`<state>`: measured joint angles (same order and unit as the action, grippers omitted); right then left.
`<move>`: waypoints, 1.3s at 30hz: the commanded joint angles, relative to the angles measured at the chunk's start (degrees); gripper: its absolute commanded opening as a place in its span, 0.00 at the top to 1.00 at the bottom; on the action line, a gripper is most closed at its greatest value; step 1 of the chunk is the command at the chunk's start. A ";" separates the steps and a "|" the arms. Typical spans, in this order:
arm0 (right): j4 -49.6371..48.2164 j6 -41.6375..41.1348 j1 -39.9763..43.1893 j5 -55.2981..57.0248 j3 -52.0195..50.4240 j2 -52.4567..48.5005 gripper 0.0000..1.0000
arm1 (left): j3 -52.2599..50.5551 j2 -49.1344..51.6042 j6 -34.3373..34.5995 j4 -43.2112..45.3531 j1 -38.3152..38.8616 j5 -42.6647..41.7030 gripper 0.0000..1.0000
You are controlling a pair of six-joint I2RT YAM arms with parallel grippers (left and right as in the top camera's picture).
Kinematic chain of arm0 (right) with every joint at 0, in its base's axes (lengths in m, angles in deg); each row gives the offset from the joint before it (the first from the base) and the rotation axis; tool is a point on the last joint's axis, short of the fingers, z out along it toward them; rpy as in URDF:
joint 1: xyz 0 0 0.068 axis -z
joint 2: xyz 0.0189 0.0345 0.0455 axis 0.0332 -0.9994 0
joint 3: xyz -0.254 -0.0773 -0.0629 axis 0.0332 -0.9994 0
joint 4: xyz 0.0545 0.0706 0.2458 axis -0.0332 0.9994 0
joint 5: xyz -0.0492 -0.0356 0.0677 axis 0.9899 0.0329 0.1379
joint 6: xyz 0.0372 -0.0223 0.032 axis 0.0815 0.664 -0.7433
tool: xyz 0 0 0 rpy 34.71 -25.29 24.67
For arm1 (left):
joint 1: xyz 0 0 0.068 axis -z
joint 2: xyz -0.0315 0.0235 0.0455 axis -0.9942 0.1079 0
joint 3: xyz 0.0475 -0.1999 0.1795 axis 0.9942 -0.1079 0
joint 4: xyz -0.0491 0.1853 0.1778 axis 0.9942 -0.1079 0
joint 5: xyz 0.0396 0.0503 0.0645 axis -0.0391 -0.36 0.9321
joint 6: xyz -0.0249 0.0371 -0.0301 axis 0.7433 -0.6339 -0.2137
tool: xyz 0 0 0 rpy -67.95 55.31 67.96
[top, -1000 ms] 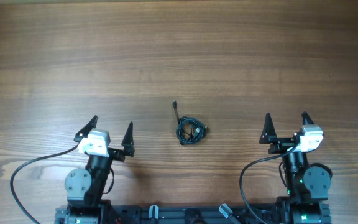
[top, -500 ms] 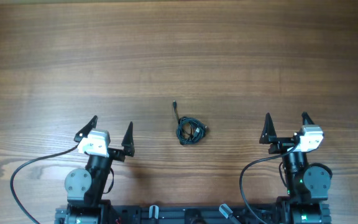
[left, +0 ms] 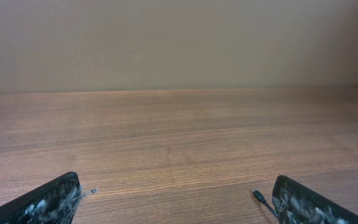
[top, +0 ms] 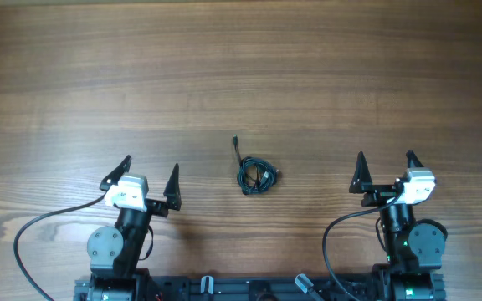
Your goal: Untangle cables
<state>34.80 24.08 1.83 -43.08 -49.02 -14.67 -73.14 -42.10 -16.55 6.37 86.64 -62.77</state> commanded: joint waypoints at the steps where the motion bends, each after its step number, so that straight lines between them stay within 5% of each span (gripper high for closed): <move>1: -0.22 0.70 -0.28 -0.92 -0.13 0.35 0.00 | -0.39 -0.35 -1.11 0.00 -0.39 -0.90 0.00; 10: -0.22 0.70 -0.28 -0.92 -0.13 0.35 0.00 | -0.39 -0.35 -2.51 0.52 -0.39 -0.61 0.00; 16: -0.22 0.70 -0.28 -0.92 -0.13 0.35 0.00 | 2.08 -0.33 13.99 1.31 -0.39 -3.50 0.00; 39: -0.22 0.68 -0.28 -0.92 -0.13 0.35 0.00 | 6.64 -0.33 21.49 -7.37 -0.39 -8.22 0.00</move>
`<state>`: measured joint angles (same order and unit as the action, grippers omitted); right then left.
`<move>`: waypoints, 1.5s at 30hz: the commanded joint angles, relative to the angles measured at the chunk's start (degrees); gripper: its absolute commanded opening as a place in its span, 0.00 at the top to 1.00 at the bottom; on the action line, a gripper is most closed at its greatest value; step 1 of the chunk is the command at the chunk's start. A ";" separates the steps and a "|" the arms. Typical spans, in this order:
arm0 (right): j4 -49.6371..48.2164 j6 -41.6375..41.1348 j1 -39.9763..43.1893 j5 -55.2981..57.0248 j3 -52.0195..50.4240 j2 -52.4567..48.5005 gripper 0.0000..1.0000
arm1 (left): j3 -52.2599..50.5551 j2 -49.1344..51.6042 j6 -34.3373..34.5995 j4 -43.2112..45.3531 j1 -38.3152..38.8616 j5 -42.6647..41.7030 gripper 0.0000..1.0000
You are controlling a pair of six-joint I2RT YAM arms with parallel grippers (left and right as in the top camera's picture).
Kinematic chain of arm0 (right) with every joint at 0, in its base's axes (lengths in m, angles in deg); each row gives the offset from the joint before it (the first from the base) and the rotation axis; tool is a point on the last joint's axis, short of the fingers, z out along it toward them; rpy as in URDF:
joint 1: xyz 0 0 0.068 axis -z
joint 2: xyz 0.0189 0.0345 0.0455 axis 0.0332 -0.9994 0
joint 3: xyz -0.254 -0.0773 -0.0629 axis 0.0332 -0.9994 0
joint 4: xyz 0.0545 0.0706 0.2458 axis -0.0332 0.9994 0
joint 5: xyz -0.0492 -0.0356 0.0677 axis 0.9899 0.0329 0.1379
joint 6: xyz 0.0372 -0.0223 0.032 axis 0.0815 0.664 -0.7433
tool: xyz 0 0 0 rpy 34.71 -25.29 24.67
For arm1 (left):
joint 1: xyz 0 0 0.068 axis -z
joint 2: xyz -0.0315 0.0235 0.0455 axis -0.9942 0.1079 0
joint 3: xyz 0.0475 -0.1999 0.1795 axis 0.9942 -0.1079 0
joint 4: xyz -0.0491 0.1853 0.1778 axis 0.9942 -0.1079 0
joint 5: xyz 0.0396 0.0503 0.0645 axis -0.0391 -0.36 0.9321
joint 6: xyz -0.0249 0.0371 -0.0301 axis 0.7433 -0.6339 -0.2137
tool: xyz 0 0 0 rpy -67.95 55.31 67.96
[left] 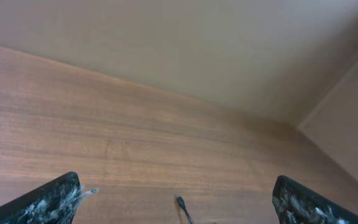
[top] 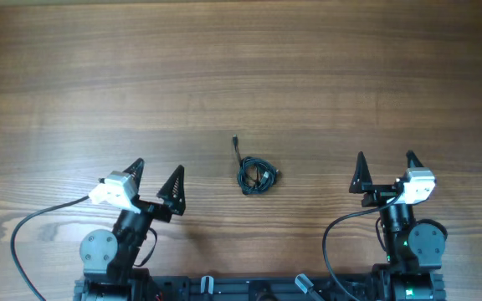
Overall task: Untangle cables
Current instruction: 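Move the left gripper forward over the coiled black cable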
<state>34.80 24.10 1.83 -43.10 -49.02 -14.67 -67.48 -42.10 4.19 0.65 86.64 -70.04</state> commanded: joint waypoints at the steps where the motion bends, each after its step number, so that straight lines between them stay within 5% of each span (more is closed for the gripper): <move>1: -0.22 0.70 -0.28 -0.90 -0.13 0.35 0.00 | 0.98 -0.33 0.72 -3.21 -0.39 -0.92 0.00; 10: -0.22 0.68 -0.28 -0.90 -0.13 0.35 0.00 | 5.66 2.93 0.28 -7.93 -0.39 -1.38 0.00; 23: -0.22 0.68 -0.28 -0.90 -0.13 0.35 0.00 | 25.92 37.86 -5.99 -10.12 0.07 1.51 0.00; 36: -0.22 0.70 -0.28 -0.90 -0.13 0.35 0.00 | 30.71 48.37 -5.49 -11.67 15.02 4.55 0.00; 45: -0.22 0.68 -0.28 -0.90 -0.13 0.35 0.00 | 31.87 67.49 3.76 -7.67 26.77 10.99 0.00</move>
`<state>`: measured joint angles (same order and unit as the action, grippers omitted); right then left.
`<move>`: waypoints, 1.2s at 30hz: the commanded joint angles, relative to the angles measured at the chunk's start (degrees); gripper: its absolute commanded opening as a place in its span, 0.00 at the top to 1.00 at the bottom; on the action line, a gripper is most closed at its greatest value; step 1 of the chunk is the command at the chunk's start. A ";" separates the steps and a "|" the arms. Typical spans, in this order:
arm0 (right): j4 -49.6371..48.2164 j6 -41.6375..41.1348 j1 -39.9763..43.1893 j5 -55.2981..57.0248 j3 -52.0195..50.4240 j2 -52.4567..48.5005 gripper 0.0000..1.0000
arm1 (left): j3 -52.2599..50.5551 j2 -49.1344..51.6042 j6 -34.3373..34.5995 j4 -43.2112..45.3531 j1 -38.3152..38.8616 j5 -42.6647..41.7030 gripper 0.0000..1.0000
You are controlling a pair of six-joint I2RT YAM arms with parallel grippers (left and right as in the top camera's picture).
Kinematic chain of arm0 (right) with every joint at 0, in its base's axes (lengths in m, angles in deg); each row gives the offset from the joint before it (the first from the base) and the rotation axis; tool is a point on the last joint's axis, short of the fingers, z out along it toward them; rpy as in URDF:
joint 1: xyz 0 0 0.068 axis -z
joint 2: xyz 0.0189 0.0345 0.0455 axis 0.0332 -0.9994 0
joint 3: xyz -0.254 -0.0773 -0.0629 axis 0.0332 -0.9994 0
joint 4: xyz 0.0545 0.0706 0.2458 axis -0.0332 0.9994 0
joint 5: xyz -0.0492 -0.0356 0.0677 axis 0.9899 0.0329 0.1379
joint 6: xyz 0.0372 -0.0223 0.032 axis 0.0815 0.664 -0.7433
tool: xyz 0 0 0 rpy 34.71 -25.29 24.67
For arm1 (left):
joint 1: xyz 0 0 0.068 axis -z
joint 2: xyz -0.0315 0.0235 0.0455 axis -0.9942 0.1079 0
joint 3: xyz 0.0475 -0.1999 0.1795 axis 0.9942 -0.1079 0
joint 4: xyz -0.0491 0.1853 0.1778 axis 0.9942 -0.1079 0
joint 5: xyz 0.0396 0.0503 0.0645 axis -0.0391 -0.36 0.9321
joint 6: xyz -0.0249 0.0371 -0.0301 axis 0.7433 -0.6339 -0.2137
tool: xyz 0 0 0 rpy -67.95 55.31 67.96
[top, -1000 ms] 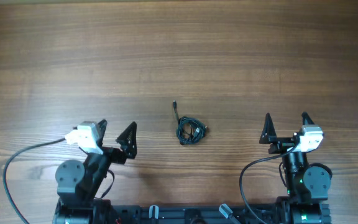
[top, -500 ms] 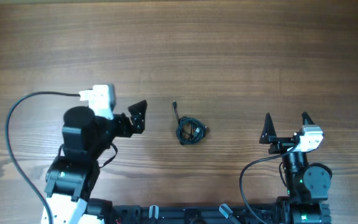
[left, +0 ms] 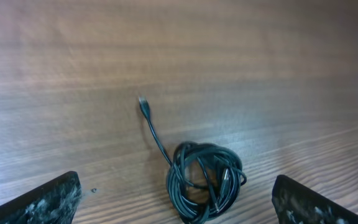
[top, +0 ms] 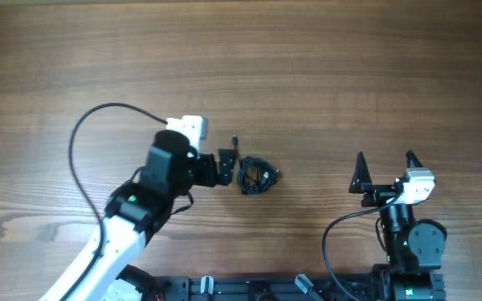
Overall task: Untangle cables
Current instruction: 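Move the left gripper forward over the coiled black cable, then grasp the black cable coil with the left gripper and lift it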
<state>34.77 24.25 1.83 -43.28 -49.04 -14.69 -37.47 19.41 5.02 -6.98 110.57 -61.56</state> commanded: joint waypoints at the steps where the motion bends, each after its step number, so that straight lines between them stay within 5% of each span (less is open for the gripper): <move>1: -0.20 0.52 -0.28 -0.72 -0.11 0.37 0.00 | 1.86 8.31 2.95 -0.22 3.76 2.32 0.00; 6: -0.20 0.52 -0.28 -0.72 -0.11 0.37 0.00 | 1.86 17.57 2.93 0.24 7.67 -8.00 0.00; 21: -0.20 0.55 -0.28 -0.72 -0.11 0.37 0.00 | 1.84 26.80 3.37 -0.61 14.27 -5.07 0.09; 27: -0.20 0.50 -0.28 -0.72 -0.11 0.37 0.00 | 1.81 27.06 3.37 0.74 14.27 -3.56 0.32; 32: -0.20 0.52 -0.28 -0.72 -0.11 0.37 0.00 | 1.81 27.04 3.32 2.29 14.27 9.09 0.68; 36: -0.20 0.52 -0.28 -0.72 -0.11 0.37 0.00 | 1.81 27.06 3.37 2.45 14.27 10.19 0.91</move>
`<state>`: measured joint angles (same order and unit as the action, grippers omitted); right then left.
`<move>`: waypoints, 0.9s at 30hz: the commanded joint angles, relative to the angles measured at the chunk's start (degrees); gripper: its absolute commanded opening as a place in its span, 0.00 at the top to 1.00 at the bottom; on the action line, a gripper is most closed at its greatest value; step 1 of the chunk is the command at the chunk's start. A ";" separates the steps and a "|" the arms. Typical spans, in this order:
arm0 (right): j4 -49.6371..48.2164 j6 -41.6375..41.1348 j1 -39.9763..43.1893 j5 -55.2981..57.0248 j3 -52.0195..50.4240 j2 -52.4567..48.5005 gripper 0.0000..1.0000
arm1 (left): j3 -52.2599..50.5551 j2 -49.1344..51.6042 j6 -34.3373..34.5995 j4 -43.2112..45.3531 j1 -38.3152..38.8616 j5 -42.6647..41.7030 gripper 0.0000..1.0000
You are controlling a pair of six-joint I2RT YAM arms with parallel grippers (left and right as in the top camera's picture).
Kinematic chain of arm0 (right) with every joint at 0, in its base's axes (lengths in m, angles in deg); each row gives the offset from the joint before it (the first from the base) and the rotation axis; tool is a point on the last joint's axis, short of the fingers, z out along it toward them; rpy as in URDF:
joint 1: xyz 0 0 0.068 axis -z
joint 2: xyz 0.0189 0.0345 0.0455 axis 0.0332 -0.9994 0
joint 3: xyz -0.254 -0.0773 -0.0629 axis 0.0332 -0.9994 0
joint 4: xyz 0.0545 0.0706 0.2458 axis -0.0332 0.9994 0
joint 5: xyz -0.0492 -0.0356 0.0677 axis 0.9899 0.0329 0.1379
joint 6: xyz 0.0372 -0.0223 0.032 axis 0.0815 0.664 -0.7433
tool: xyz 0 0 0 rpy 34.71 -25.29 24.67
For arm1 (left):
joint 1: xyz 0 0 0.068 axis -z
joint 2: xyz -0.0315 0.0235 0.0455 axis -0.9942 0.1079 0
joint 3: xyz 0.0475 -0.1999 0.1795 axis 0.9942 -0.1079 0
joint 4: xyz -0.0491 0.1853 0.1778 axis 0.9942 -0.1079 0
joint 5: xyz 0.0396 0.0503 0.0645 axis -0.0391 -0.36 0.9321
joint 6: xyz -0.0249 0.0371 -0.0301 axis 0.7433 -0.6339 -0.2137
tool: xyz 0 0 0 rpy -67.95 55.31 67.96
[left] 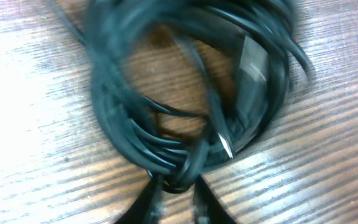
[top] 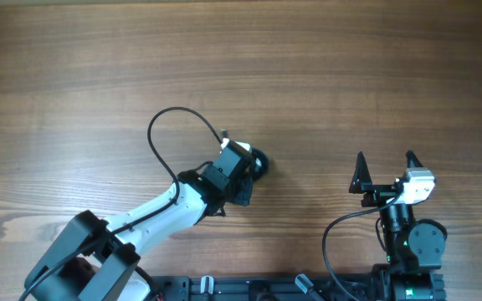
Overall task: Untangle cables
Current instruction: 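Grasp the black cable coil with the left gripper and lift it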
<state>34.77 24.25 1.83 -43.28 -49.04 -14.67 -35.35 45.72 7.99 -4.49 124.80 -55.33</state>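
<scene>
The dark cable bundle [left: 185, 87] is a tangled coil that fills the left wrist view, with a metal plug [left: 252, 59] showing at its right side. My left gripper [left: 174, 184] is down at the coil's near edge, its fingers [left: 148, 202] pinched on several strands. In the overhead view the left gripper [top: 251, 167] covers most of the bundle [top: 263, 160]; only a dark edge shows. My right gripper [top: 385, 172] stands open near the front right, well apart from the cable and holding nothing.
The wooden table [top: 241, 67] stretches wide to the back and both sides. The left arm's own black lead [top: 167, 125] loops over the table to the left of the bundle. The arm bases sit along the front edge.
My left gripper was open just left of the bundle, with the coil and its loose end in plain view. Now it sits on the coil with its fingers closed on the near strands. The right arm is unmoved.
Both grippers rested open at the front edge, the bundle lying midway between them. The left wrist then turned toward the bundle. Later the left arm had reached out beside the coil, still open. Now it is pinched on the coil's near edge.
</scene>
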 commanded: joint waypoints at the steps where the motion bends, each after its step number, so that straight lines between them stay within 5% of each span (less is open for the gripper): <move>1: -0.20 0.52 -0.28 -0.72 -0.11 0.35 0.00 | -0.31 0.74 0.37 0.39 0.04 4.02 0.92; 27: -0.20 0.52 -0.28 -0.72 -0.11 0.20 0.00 | -0.31 0.70 4.44 -1.09 0.04 4.35 0.96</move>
<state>34.77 24.25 1.83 -43.28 -49.04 -14.67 -35.33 45.72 10.20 -3.29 124.91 -52.14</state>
